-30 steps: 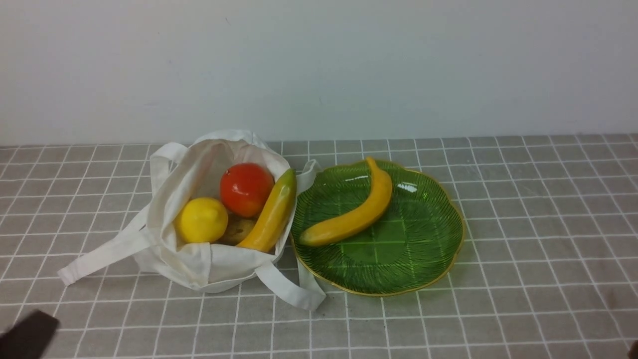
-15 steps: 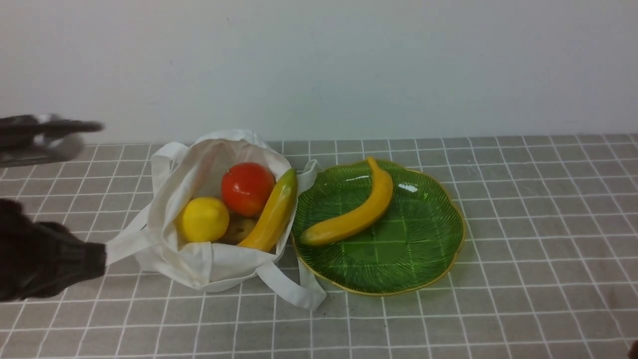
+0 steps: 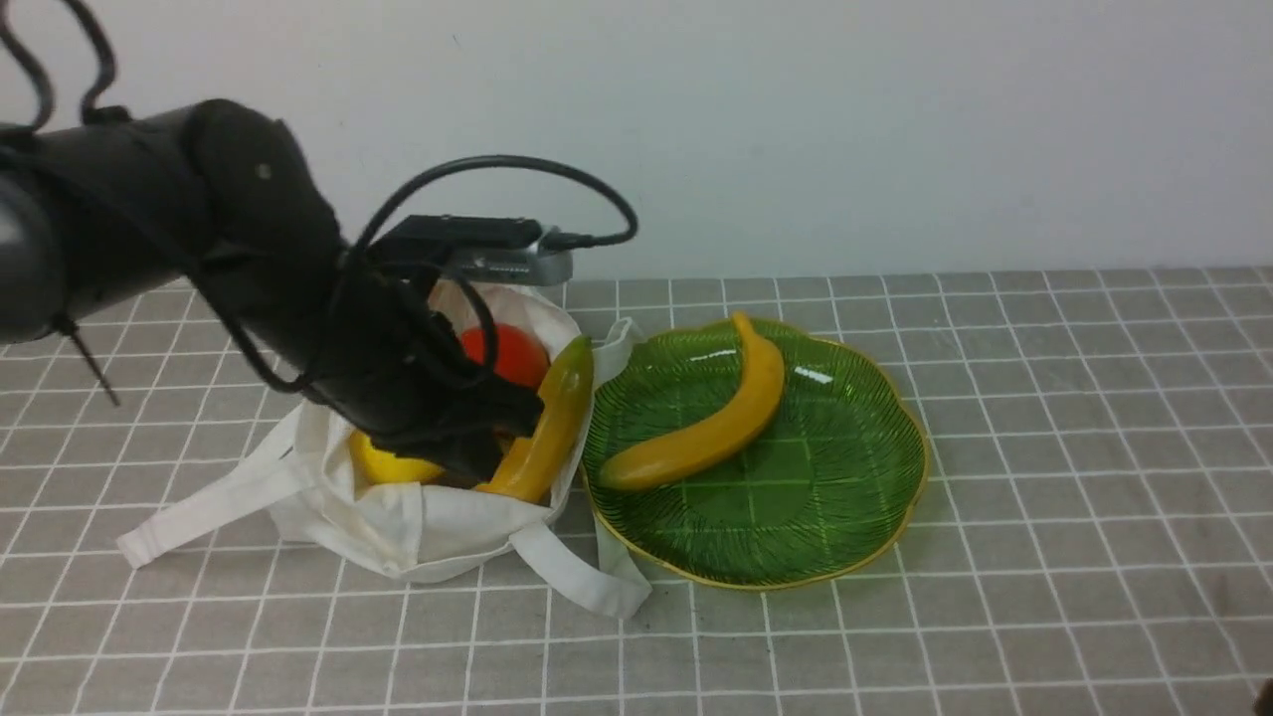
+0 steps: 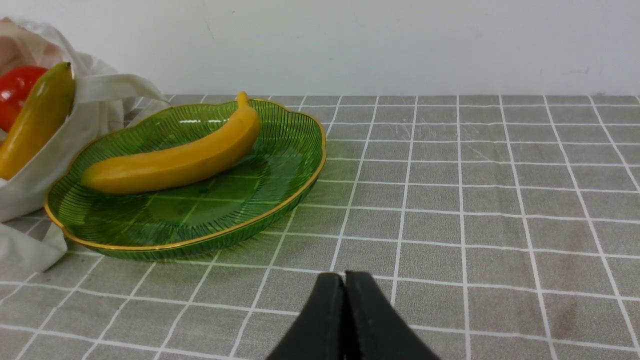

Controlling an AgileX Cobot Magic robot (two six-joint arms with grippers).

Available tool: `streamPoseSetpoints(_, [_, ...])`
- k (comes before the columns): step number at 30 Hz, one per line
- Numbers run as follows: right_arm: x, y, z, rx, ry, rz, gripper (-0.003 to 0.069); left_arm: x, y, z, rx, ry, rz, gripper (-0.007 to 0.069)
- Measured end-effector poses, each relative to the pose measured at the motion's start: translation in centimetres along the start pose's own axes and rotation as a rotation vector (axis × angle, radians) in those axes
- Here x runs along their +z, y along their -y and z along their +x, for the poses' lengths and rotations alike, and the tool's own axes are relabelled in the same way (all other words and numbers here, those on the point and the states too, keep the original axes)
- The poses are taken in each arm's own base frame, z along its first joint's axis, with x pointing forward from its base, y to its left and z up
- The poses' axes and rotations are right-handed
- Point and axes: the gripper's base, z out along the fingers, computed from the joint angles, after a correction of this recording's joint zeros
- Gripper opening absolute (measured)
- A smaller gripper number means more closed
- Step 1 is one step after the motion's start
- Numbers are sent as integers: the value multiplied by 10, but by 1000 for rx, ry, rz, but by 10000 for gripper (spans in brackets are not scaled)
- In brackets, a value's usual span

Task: Take the fruit out of the bag on the grey coffee tablecloth and place them on the plate.
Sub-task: 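Reach into the white bag and grasp the banana with the left gripper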

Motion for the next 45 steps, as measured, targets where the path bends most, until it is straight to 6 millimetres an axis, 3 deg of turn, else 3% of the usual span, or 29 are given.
streamPoseSetpoints(4, [0,0,0,0,0,0,-15,13,11,-17,51,-1,-25,4])
streamPoseSetpoints(9, [0,0,0,0,0,0,-15,21,15,-27,68,39,-49,93])
streamPoseSetpoints(16, [0,0,0,0,0,0,-15,29,11,-40,78,160,-84,400])
streamPoseSetpoints(20, [0,0,0,0,0,0,-15,50,5,-44,70,167,-94,479])
streamPoseSetpoints(26, [0,0,0,0,0,0,-15,66,1,-46,66,164,-100,480])
streamPoseSetpoints(30, [0,0,0,0,0,0,-15,67,1,-46,66,165,-100,386])
streamPoseSetpoints(32, [0,0,0,0,0,0,-15,66,1,-46,69,164,-101,291])
streamPoseSetpoints(37, [0,0,0,0,0,0,-15,63,2,-44,71,134,-96,297])
streamPoseSetpoints(45, [0,0,0,0,0,0,-15,27,11,-38,98,126,-95,297])
